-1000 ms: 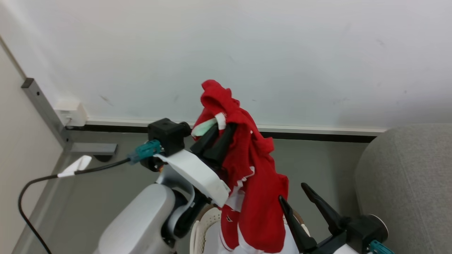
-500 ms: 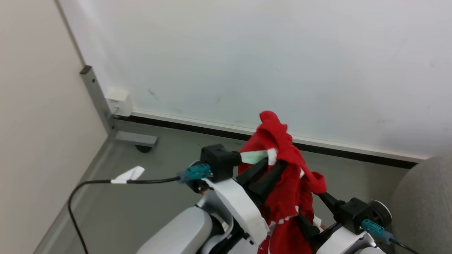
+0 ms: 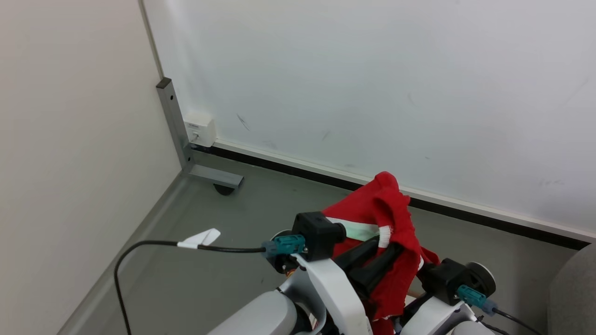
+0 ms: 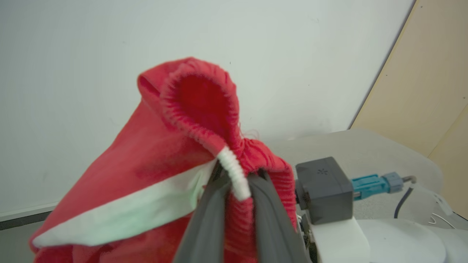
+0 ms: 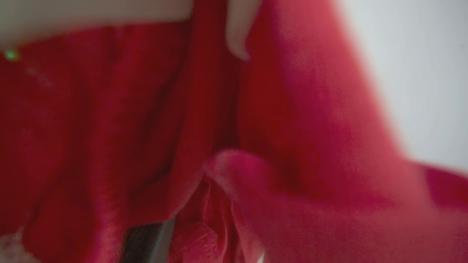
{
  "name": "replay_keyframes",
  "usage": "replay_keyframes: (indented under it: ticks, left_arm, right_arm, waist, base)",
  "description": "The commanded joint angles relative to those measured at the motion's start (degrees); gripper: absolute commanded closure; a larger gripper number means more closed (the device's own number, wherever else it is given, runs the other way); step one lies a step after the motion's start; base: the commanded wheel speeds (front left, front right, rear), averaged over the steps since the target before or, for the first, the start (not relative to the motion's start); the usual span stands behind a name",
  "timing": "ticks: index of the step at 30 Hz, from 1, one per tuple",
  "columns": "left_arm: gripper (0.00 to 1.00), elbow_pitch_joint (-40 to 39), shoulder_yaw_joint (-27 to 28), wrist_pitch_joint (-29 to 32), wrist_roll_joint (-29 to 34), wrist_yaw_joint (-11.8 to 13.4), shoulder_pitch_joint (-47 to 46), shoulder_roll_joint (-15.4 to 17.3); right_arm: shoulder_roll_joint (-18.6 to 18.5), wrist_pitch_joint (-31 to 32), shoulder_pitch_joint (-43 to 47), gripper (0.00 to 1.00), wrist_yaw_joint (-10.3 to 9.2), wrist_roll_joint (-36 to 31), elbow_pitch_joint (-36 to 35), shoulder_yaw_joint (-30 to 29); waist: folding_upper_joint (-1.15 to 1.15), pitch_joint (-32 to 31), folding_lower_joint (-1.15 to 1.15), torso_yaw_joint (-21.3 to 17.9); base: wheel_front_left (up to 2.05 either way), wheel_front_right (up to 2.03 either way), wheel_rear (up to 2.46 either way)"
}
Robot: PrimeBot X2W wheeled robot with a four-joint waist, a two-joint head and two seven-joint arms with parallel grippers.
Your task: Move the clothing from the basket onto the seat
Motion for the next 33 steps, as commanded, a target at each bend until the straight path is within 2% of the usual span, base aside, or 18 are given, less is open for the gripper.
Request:
replay_keyframes:
  ticks: [1, 2, 3, 4, 6, 32, 33]
  left_arm:
    - [1.0, -0.36, -0.22, -0.09, -0.33, -0.28, 0.5, -0.29]
    - [1.0, -0.38, -0.28, -0.05, -0.38, -0.31, 0.55, -0.25]
    - [1.0, -0.33, -0.3, -0.04, -0.44, -0.28, 0.59, -0.15]
    - [1.0, -0.21, -0.27, -0.04, -0.43, -0.25, 0.61, 0.0]
    - [1.0, 0.01, -0.17, -0.14, -0.53, -0.1, 0.59, 0.24]
    - [1.0, 2.9, 2.07, -2.49, -1.26, 1.33, -0.27, 1.67]
    - [0.95, 2.98, 2.08, -2.61, -1.26, 1.46, -0.27, 1.73]
  right_arm:
    - [0.42, -0.64, -1.37, 0.0, -0.12, 0.93, 0.41, 0.72]
    - [0.53, -0.68, -1.84, 0.0, -0.12, 1.1, 0.62, 1.08]
    - [0.6, -0.87, -2.23, 0.1, -0.12, 1.28, 0.85, 1.25]
    - [0.75, -0.95, -2.45, 0.33, -0.12, 1.43, 1.07, 1.27]
    - [1.2, -1.03, -2.74, 1.0, -0.12, 1.39, 0.26, 0.27]
    - [-0.13, -0.98, 1.76, 1.0, -0.12, 0.91, -5.02, -3.51]
    - [-0.26, -0.98, 1.76, 1.0, -0.12, 0.86, -5.06, -3.65]
  waist:
    - [0.0, 0.08, 0.0, 0.24]
    - [0.0, 0.11, 0.0, 0.31]
    - [0.0, 0.12, 0.0, 0.33]
    - [0.0, 0.13, 0.0, 0.32]
    - [0.0, 0.17, 0.0, 0.21]
    - [0.0, 0.67, 0.0, -3.21]
    - [0.0, 0.71, 0.0, -3.43]
  base:
    - [0.0, 0.0, 0.0]
    - [0.0, 0.0, 0.0]
    - [0.0, 0.0, 0.0]
    - [0.0, 0.0, 0.0]
    - [0.0, 0.0, 0.0]
    - [0.0, 0.0, 0.0]
    - [0.0, 0.0, 0.0]
